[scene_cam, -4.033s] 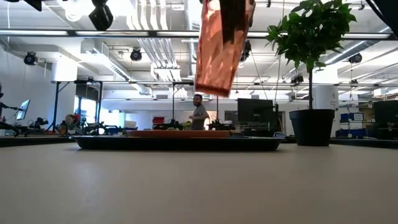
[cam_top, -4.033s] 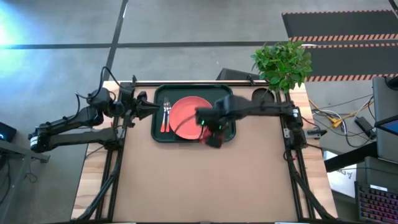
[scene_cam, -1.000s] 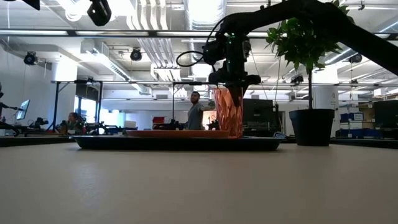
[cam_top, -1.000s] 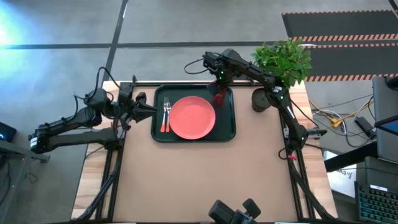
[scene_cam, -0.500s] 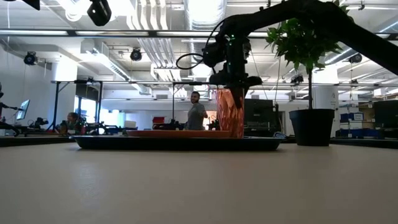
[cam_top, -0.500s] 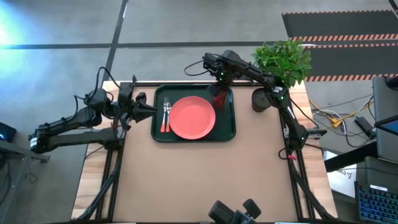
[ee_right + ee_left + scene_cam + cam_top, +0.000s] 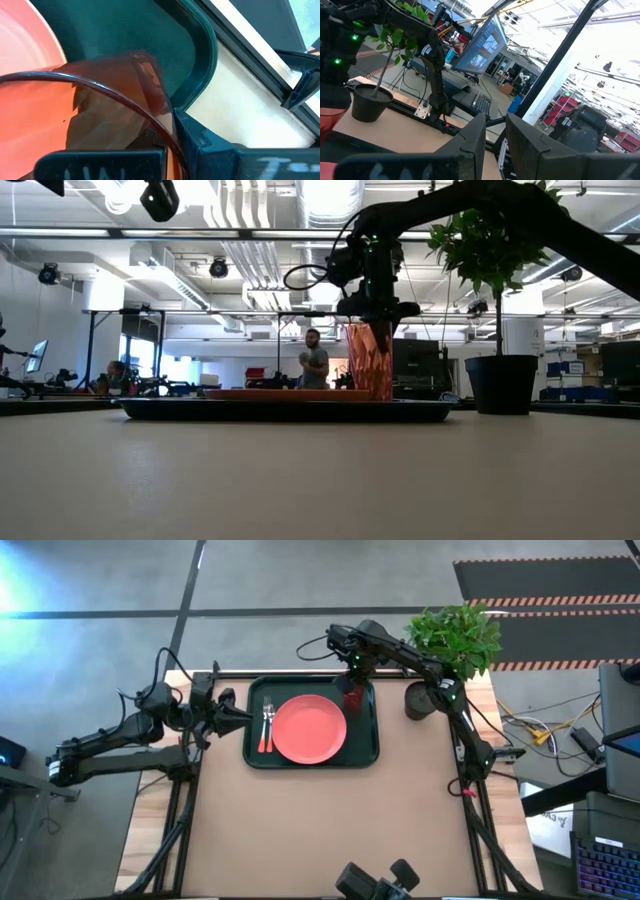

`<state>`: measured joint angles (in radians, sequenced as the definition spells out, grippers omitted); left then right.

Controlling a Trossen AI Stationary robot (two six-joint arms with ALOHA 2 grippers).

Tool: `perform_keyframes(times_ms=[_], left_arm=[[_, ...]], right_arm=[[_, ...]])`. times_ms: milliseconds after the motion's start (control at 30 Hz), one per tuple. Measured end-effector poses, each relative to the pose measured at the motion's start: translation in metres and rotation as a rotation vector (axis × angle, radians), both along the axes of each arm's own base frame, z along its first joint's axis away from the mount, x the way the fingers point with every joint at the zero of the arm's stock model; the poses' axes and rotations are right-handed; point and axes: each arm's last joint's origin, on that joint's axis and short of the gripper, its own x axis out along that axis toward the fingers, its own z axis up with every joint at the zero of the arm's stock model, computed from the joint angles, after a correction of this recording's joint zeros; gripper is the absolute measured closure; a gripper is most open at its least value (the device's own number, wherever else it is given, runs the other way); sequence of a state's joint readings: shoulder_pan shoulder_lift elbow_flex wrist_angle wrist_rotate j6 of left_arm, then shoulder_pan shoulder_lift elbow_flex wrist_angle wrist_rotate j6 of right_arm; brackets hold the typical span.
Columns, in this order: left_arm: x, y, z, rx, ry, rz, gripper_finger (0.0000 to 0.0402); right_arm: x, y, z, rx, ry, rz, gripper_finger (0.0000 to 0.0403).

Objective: Pick and place plate/cup/fork/spoon on tray
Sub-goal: Put the orange cup on the black serving tray to the top right of the orange plate, then move the black serving tray to the center of the table

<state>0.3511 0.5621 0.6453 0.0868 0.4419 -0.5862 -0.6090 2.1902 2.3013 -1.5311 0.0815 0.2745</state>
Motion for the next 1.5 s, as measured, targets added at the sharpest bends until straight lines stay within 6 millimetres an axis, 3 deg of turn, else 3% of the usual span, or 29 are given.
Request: perform_keyframes(times_ms=[200, 633, 1200, 1333, 1500], left_arm=[[0.000, 0.000, 0.000, 0.000, 0.000, -0.001, 0.0343], [0.000, 0.000, 0.000, 0.000, 0.000, -0.001, 0.0343], [0.000, 0.000, 0.000, 0.018, -0.002, 0.003, 0.0343], [0.000, 0.000, -0.001, 0.027, 0.005, 0.005, 0.0343], [0.001, 0.000, -0.006, 0.029, 0.054, 0.007, 0.0343]], right_arm=[[-0.001, 0.001, 0.003, -0.005, -0.009, 0.005, 0.0387], [0.000, 0.000, 0.010, -0.021, -0.028, 0.017, 0.0316], [-0.024, 0.018, 0.077, -0.181, -0.133, -0.017, 0.0317], [-0.029, 0.036, 0.099, -0.211, -0.186, 0.007, 0.0324], [-0.029, 0.074, 0.133, -0.258, -0.321, 0.088, 0.0337]])
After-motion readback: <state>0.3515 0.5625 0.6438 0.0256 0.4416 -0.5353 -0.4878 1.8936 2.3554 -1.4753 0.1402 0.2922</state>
